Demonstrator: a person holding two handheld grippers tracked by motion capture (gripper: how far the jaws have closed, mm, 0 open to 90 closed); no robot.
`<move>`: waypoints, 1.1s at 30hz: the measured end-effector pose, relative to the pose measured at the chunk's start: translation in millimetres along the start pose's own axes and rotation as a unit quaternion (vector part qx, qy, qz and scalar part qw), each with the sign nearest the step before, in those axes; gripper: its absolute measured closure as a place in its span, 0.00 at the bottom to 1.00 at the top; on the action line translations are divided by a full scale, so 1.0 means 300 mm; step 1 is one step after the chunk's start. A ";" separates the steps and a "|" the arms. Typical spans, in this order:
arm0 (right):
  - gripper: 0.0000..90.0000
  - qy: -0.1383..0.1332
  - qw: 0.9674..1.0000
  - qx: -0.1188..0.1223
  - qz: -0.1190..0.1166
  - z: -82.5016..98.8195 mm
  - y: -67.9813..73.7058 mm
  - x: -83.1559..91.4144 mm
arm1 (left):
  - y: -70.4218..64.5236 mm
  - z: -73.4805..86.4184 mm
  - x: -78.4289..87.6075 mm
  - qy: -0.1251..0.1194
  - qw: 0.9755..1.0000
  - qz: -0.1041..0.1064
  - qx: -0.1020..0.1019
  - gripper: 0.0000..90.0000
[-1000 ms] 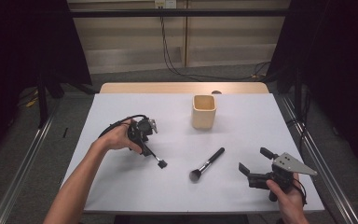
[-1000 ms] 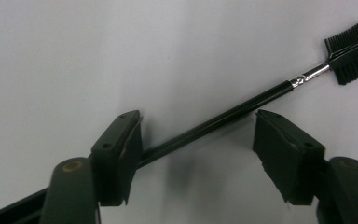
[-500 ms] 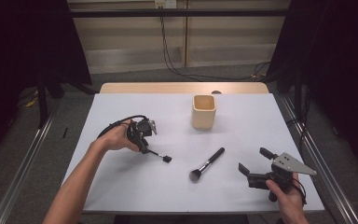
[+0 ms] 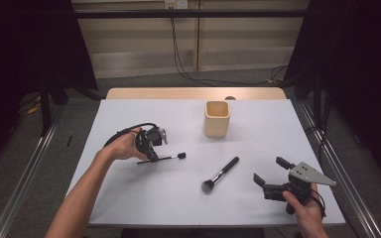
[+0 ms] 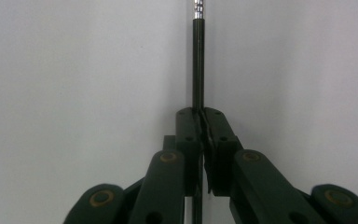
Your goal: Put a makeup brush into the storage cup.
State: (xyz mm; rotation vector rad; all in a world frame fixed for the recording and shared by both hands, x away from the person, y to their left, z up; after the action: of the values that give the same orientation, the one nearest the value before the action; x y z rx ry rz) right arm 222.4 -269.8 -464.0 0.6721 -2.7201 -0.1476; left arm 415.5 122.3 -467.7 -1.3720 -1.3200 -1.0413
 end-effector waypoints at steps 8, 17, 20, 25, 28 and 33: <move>0.00 0.000 1.000 0.000 0.000 0.000 -0.001 -0.001 | 0.001 0.006 0.003 -0.012 1.000 0.001 0.016 0.95; 0.00 0.000 1.000 -0.001 0.001 0.000 -0.002 -0.002 | 0.001 0.016 0.010 -0.025 0.999 -0.002 0.036 0.95; 0.00 0.000 1.000 0.000 0.001 0.000 -0.001 -0.002 | 0.008 0.029 0.021 -0.036 0.999 0.004 0.041 0.95; 0.00 0.000 1.000 0.000 0.000 -0.001 -0.001 -0.004 | 0.009 0.038 0.051 -0.062 0.996 -0.001 0.067 0.95; 0.00 0.000 1.000 -0.001 0.001 -0.001 -0.001 -0.005 | 0.013 0.046 0.073 -0.075 0.995 -0.004 0.069 0.95; 0.00 0.000 1.000 0.000 0.000 -0.001 -0.002 -0.004 | 0.010 0.060 0.098 -0.111 0.990 -0.011 0.086 0.95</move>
State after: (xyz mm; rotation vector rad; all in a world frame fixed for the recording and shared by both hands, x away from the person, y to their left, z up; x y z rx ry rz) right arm 223.9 -269.8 -464.1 0.6709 -2.7213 -0.1477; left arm 419.9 146.2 -442.8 -1.3738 -1.5533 -0.7863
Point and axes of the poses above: each handheld gripper's, and its own axes: x roughly backward along the jaws, z roughly out of its underside, y roughly to its left, the point moved 2 cm from there along -x, roughly forward along the jaws, and after that the axes turned 6 degrees about -x, right-handed, at the moved point
